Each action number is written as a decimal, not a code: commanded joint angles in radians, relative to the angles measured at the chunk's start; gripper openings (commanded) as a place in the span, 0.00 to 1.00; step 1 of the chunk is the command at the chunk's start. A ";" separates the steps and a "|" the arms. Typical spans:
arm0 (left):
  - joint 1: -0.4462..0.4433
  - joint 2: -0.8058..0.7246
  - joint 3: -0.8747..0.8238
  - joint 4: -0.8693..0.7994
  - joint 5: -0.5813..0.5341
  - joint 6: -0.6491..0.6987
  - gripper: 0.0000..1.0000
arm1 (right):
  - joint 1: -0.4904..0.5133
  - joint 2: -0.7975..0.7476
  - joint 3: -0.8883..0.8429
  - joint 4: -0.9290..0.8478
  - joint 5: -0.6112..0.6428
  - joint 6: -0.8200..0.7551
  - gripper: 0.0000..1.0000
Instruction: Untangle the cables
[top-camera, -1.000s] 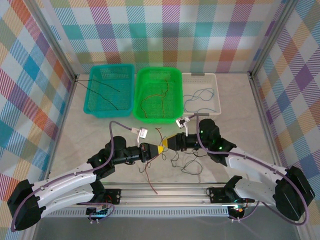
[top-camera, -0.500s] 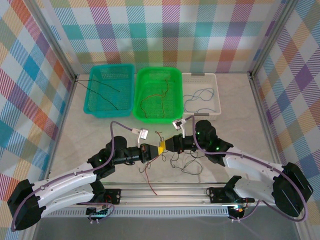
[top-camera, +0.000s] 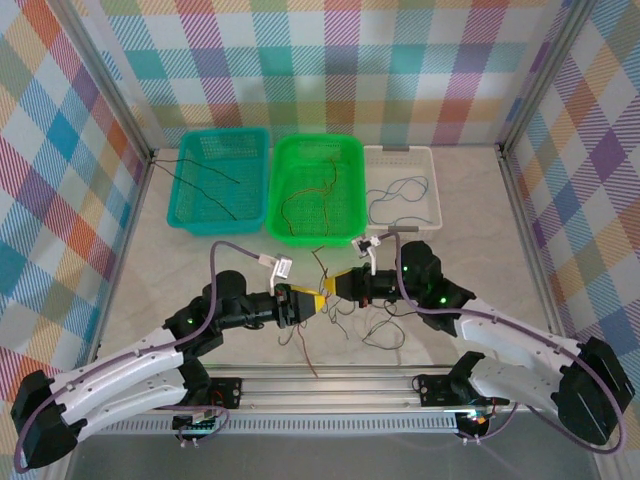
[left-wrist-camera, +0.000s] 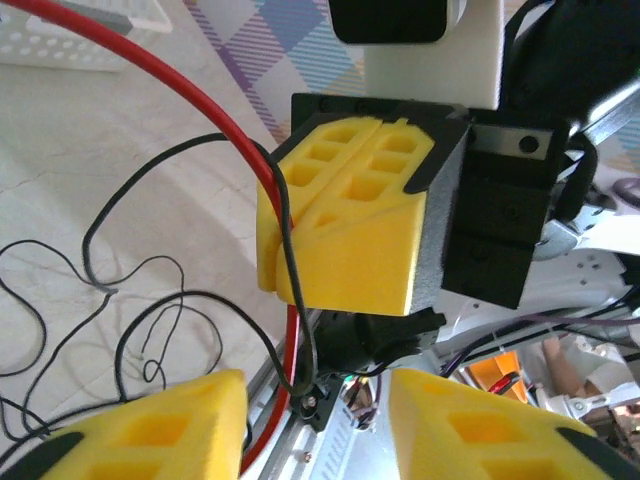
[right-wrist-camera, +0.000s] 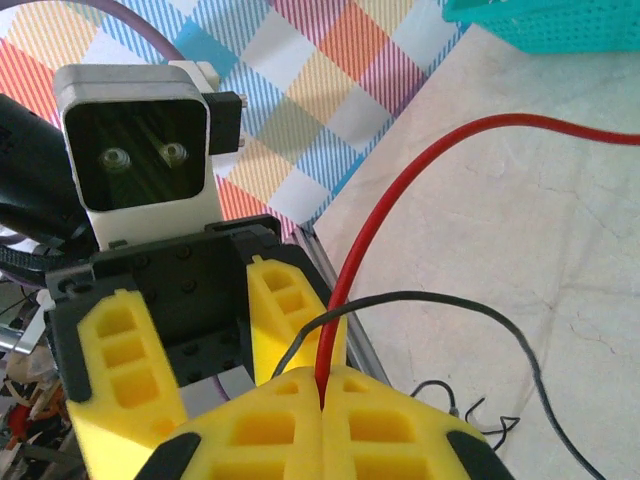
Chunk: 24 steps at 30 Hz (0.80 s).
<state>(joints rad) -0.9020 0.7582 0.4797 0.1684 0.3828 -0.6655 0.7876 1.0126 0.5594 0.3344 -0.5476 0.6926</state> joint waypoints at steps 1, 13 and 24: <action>-0.005 -0.027 0.040 -0.063 -0.004 0.051 0.46 | 0.001 -0.021 -0.005 -0.012 0.011 -0.032 0.00; -0.005 0.035 0.063 -0.041 -0.032 0.061 0.47 | 0.001 -0.014 -0.007 0.036 -0.046 0.004 0.00; -0.005 0.100 0.069 0.037 -0.087 0.024 0.11 | 0.004 0.014 -0.014 0.057 -0.050 0.016 0.00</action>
<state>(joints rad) -0.9020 0.8516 0.5213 0.1478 0.3260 -0.6415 0.7876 1.0187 0.5552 0.3519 -0.5766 0.7002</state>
